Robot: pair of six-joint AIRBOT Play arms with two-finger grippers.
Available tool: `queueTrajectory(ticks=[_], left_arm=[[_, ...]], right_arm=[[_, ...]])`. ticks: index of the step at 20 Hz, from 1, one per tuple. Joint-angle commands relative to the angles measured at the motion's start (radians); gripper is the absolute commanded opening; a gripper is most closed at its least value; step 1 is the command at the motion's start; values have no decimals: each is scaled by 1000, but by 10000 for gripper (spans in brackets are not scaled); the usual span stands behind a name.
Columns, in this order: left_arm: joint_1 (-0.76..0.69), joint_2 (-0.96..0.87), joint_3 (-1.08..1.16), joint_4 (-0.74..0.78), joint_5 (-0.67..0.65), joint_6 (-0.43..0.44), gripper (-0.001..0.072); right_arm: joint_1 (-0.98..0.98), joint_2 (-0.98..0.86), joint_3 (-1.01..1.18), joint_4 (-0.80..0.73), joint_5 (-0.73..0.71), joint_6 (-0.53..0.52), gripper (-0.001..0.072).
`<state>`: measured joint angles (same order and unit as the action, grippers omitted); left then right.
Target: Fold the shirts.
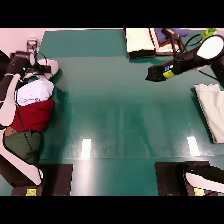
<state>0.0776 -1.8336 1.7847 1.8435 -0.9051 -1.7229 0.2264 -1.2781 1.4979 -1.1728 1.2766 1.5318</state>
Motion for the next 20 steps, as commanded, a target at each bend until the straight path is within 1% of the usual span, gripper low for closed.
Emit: queueTrajectory(ticks=[1, 5, 8, 10, 12, 16, 18, 20], left_arm=[[-27, 127, 110, 1, -11, 40, 23], [-138, 411, 219, -5, -28, 115, 23], [-270, 619, 221, -19, -38, 162, 22], [-372, 698, 221, -19, -84, 161, 22], [-482, 719, 220, -24, -162, 161, 22], [-688, 680, 120, -67, -288, 159, 22], [-769, 641, 27, -135, -345, 149, 23], [-827, 587, -73, -229, -344, 151, 23]], right_arm=[[1, 2, 139, -6, 26, -1, 16], [0, 2, 383, -22, 26, -26, 15], [-2, 2, 513, -97, 32, -24, 16], [-17, 2, 574, -109, 35, -22, 16], [-39, 12, 587, -109, 32, -20, 16], [-106, 100, 450, -109, -26, 19, 16], [-141, 141, 396, -101, -32, 30, 16], [-158, 164, 359, -101, -32, 30, 16]])
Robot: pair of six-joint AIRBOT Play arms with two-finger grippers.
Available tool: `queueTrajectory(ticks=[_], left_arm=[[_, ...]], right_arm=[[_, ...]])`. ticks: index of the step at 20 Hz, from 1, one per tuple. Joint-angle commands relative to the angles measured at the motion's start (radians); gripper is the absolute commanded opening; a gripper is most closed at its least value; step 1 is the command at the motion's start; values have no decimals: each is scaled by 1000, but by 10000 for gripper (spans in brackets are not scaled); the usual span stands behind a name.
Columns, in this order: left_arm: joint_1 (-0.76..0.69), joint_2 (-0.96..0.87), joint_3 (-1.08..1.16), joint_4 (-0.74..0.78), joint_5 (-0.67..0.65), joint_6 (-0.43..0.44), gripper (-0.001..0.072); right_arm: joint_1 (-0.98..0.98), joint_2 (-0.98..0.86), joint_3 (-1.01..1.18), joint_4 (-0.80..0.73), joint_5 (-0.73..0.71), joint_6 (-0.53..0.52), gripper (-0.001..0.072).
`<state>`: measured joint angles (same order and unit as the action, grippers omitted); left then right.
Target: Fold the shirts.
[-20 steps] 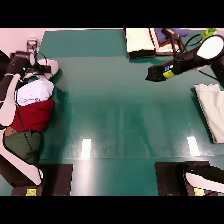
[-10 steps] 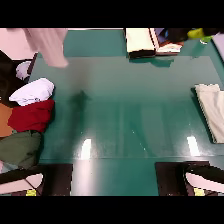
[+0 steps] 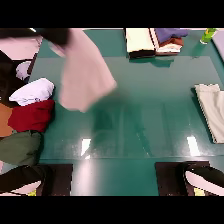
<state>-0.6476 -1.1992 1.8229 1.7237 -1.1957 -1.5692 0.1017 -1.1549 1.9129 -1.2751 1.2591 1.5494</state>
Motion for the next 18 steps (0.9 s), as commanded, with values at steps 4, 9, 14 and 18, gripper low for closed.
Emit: queueTrajectory(ticks=[4, 9, 14, 18], left_arm=[[-145, -176, -236, -251, 30, 0, 24], [-112, -233, -238, -180, 154, -29, 625], [88, -293, -251, -253, 144, -73, 625], [131, -447, -251, -370, 162, -68, 625]], right_arm=[[-35, 38, -78, 2, 12, 13, 16], [-34, 28, -76, 1, 40, 13, 16], [-34, 26, -76, 1, 60, 13, 16], [-34, 26, -76, 0, 61, 13, 16]])
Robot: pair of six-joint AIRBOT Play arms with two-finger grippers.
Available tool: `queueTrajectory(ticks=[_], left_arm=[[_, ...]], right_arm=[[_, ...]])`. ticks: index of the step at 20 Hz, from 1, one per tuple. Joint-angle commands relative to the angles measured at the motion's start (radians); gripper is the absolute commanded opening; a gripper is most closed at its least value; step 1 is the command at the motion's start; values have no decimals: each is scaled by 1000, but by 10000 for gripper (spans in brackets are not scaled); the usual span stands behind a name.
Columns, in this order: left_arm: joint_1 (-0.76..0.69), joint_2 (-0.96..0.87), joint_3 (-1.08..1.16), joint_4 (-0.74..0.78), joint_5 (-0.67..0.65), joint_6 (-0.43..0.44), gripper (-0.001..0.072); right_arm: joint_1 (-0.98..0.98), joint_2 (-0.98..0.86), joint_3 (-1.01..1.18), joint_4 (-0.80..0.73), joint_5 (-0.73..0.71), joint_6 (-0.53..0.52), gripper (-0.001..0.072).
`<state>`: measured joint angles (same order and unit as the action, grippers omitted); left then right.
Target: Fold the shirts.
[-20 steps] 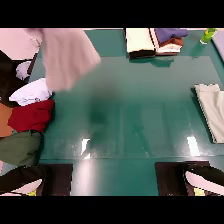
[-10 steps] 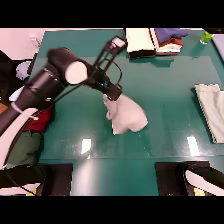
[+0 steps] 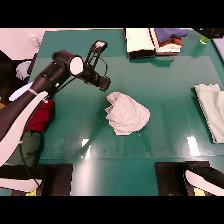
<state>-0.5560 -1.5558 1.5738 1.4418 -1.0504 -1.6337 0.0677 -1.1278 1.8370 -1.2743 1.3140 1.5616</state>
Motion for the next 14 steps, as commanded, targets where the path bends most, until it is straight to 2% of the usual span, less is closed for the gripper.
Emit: queueTrajectory(ticks=[1, 5, 9, 10, 12, 13, 14], left_arm=[[39, -133, -2, -129, 32, 17, 625], [39, -239, -2, -271, 83, 68, 624], [39, -267, 0, -268, 93, 71, 623], [39, -267, 1, -268, 97, 72, 537], [40, -266, 8, -267, 89, 111, 63], [40, -263, 21, -249, 72, 145, 23], [40, -259, 45, -190, 42, 140, 23]], right_arm=[[0, -1, 0, 0, 6, 0, 16], [0, -1, 0, 0, 6, 1, 16], [0, -1, 0, 0, 7, 1, 16], [0, -1, 0, -1, 7, 1, 16], [0, -1, 0, -1, 24, 0, 16], [0, 0, -10, -2, 52, 0, 16], [-3, 2, -37, -3, 90, 1, 16]])
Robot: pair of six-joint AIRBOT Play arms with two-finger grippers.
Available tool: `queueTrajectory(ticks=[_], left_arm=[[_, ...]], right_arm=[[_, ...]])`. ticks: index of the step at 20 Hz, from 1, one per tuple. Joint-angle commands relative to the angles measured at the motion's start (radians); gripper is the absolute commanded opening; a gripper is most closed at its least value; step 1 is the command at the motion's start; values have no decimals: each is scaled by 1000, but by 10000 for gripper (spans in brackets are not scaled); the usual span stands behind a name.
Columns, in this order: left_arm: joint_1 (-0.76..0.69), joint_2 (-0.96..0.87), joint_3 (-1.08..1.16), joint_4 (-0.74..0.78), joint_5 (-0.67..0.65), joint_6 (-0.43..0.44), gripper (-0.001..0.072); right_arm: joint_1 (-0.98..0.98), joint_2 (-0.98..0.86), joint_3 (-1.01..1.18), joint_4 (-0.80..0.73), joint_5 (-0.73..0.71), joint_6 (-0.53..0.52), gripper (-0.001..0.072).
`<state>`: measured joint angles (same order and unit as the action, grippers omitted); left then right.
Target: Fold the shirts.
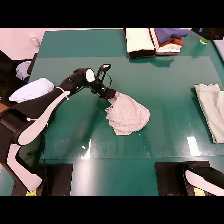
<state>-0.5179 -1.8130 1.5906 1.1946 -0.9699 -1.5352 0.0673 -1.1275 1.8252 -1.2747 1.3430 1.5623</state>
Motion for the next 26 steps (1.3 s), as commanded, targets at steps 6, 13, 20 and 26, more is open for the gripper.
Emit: queueTrajectory(ticks=[6, 13, 20, 26], left_arm=[[14, 3, 153, 336, -225, 21, 23], [17, 3, 153, 336, -250, 17, 23], [17, 3, 153, 336, -253, 17, 24], [17, 3, 153, 336, -251, 17, 23]], right_arm=[[-5, 43, -566, -7, 108, 39, 35], [143, -85, -946, 199, -204, 72, 551], [249, -272, -802, 181, -250, 80, 487], [264, -350, -734, 182, -252, 67, 71]])
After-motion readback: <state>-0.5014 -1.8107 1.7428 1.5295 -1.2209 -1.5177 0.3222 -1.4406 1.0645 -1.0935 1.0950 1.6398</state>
